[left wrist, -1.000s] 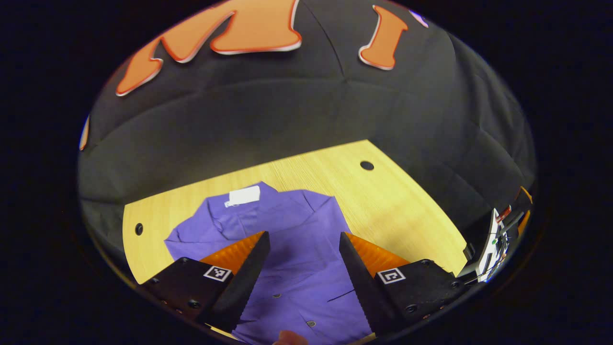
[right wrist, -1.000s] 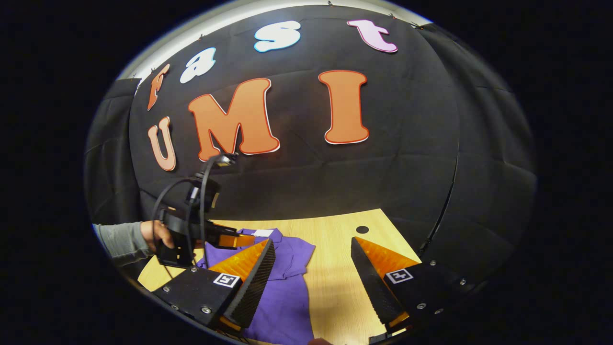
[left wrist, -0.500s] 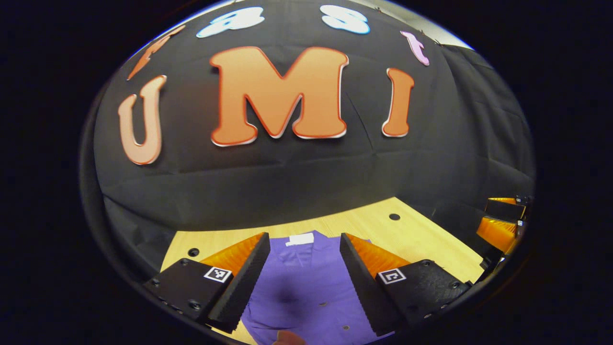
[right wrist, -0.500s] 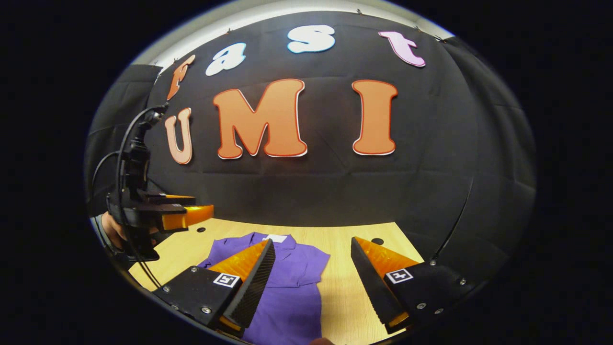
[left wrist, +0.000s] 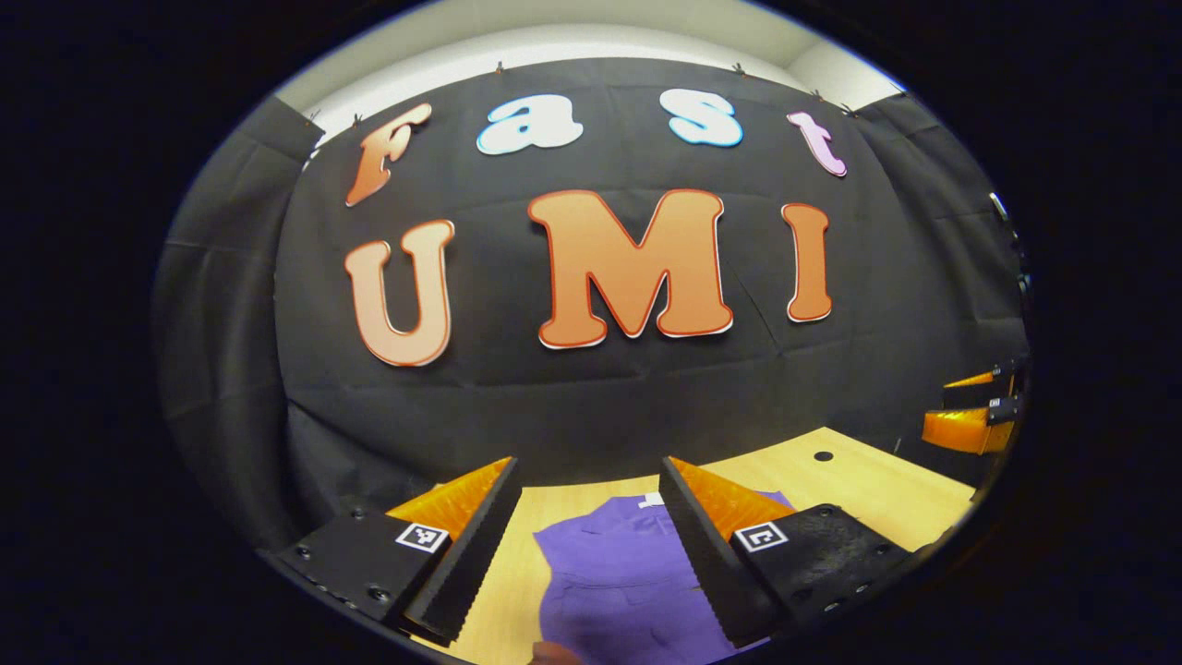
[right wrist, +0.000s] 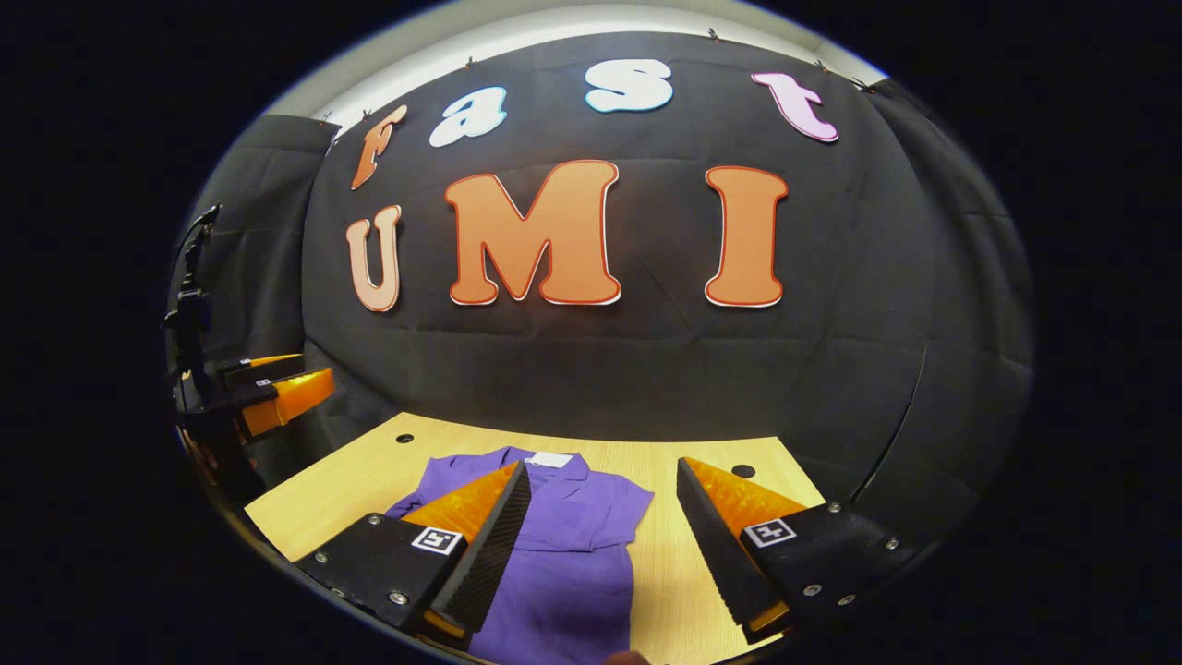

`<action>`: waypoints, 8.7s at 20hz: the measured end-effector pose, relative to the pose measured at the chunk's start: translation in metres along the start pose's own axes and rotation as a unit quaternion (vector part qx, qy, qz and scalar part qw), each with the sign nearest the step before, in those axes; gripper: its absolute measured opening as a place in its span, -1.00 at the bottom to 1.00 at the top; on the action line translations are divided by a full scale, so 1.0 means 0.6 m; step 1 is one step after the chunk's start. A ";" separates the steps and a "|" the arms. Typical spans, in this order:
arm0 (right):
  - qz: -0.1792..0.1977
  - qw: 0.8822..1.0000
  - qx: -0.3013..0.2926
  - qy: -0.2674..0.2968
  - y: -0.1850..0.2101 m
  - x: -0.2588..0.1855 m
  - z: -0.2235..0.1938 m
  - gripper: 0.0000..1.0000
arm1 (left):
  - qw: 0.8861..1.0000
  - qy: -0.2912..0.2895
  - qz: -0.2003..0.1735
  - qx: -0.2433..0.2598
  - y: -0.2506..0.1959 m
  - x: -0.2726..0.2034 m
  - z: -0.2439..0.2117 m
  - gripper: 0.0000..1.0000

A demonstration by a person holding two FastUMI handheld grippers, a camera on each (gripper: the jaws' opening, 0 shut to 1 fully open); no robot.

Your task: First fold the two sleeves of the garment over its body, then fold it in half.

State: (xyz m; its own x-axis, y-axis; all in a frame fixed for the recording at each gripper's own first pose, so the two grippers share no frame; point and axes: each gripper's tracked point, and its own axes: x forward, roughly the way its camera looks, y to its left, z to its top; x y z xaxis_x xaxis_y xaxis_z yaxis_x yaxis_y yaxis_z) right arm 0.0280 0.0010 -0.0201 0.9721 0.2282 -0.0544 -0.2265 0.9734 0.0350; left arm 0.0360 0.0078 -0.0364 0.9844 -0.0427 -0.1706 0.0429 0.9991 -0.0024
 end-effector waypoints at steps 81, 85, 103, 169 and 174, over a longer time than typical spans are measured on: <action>-0.084 0.821 0.099 0.556 0.011 -0.116 -0.573 0.93 | 0.806 0.560 -0.175 -0.081 0.005 -0.107 -0.461 -0.93; -0.079 0.816 0.100 0.565 0.009 -0.124 -0.576 0.66 | 0.803 0.565 -0.167 -0.091 0.004 -0.109 -0.466 -0.94; -0.020 0.880 0.185 0.438 0.050 0.029 -0.331 -0.97 | 0.823 0.532 -0.178 -0.093 0.014 -0.062 -0.420 -0.94; 0.030 0.906 0.133 0.400 0.019 0.347 -0.154 -0.94 | 0.864 0.486 -0.127 -0.034 0.088 0.295 -0.315 -0.93; 0.044 0.895 0.161 0.414 0.009 0.433 -0.177 -0.94 | 0.860 0.494 -0.104 -0.069 0.086 0.378 -0.331 -0.94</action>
State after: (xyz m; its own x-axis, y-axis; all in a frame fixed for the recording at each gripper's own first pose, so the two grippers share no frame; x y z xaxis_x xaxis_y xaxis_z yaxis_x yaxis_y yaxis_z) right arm 0.2726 0.0678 -0.1398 0.5435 0.3708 -0.7531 -0.1413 0.9248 0.3534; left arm 0.2275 0.0509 -0.2706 0.3292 -0.2634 -0.9068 0.1129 0.9644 -0.2391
